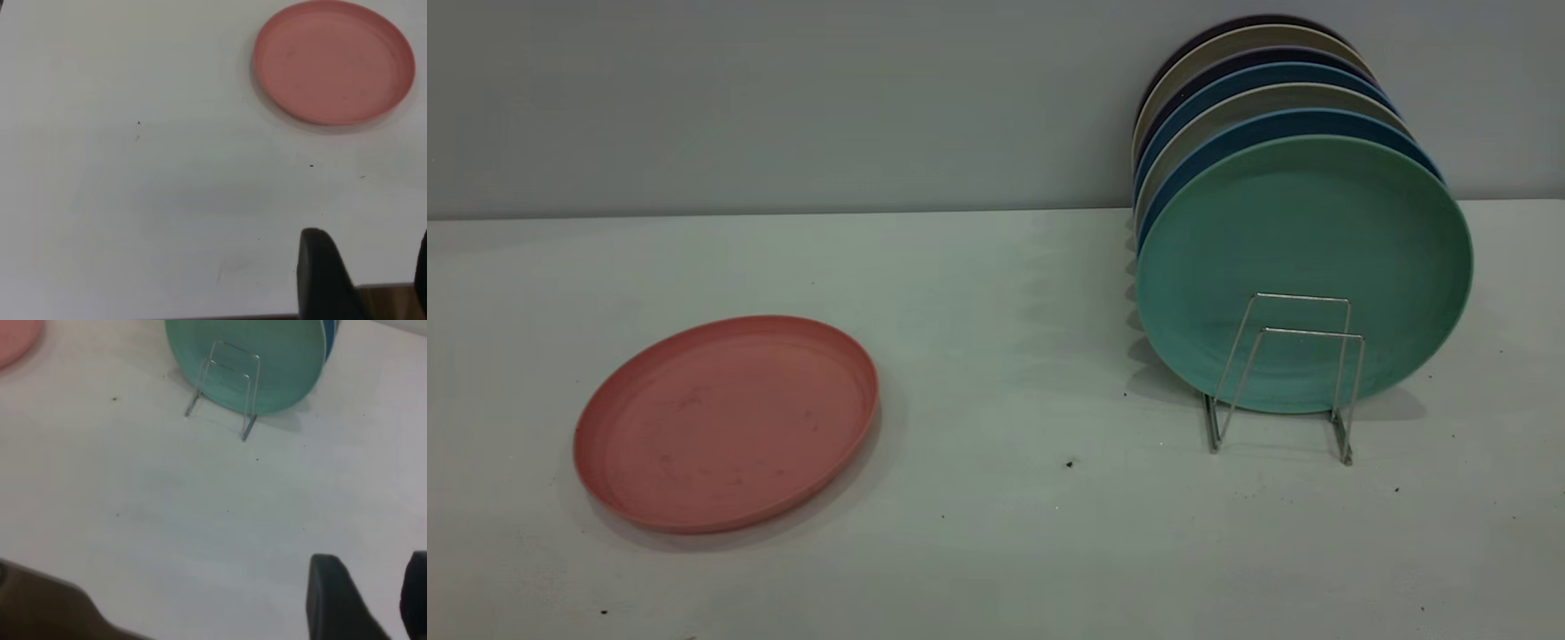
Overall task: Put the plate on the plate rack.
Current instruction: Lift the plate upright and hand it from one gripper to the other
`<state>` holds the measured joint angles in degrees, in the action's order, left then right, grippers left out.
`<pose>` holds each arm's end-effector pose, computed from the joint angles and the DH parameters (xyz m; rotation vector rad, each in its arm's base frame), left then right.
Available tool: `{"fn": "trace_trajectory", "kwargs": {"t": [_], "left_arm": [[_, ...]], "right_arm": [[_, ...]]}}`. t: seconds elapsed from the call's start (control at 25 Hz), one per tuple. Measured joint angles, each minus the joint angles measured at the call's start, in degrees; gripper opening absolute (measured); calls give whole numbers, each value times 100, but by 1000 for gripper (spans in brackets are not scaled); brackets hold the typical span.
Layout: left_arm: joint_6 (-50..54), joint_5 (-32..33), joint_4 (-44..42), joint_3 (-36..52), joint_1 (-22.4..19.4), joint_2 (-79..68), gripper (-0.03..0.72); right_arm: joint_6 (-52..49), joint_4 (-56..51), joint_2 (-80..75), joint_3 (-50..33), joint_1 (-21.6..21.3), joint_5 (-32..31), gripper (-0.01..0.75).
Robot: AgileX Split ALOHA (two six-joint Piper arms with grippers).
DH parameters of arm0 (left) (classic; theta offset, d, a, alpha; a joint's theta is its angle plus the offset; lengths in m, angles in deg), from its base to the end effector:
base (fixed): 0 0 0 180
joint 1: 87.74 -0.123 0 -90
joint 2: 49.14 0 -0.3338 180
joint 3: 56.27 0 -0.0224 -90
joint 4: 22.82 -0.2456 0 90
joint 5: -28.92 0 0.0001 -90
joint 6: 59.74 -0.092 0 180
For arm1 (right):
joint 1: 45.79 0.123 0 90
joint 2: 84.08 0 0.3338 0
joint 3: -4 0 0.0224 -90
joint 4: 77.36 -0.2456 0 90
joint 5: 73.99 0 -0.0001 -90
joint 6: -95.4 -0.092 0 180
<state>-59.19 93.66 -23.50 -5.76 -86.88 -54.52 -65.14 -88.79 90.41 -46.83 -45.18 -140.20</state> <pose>-0.0624 0.0019 0.2636 0.0046 2.1053 -0.0004 -0.0639 0.0160 0.2616 -0.3902 2.0853 0.0476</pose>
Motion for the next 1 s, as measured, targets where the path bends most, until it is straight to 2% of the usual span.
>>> {"fn": "trace_trajectory", "kwargs": {"t": [0.4,0.6,0.8,0.88,1.0], "left_arm": [[-16,-7,0,-5,0,0,376],[-56,-391,150,-95,0,-126,376],[-23,-748,157,-103,0,-1391,378],[-23,-1034,157,-103,0,-2059,384],[-95,-1538,255,-103,0,-3161,432]], "right_arm": [[0,0,0,0,0,4,263],[0,-148,-74,29,0,171,288],[0,-474,-672,73,0,801,381],[0,-604,-965,73,0,1113,398],[5,-794,-1456,73,0,1431,404]]}}
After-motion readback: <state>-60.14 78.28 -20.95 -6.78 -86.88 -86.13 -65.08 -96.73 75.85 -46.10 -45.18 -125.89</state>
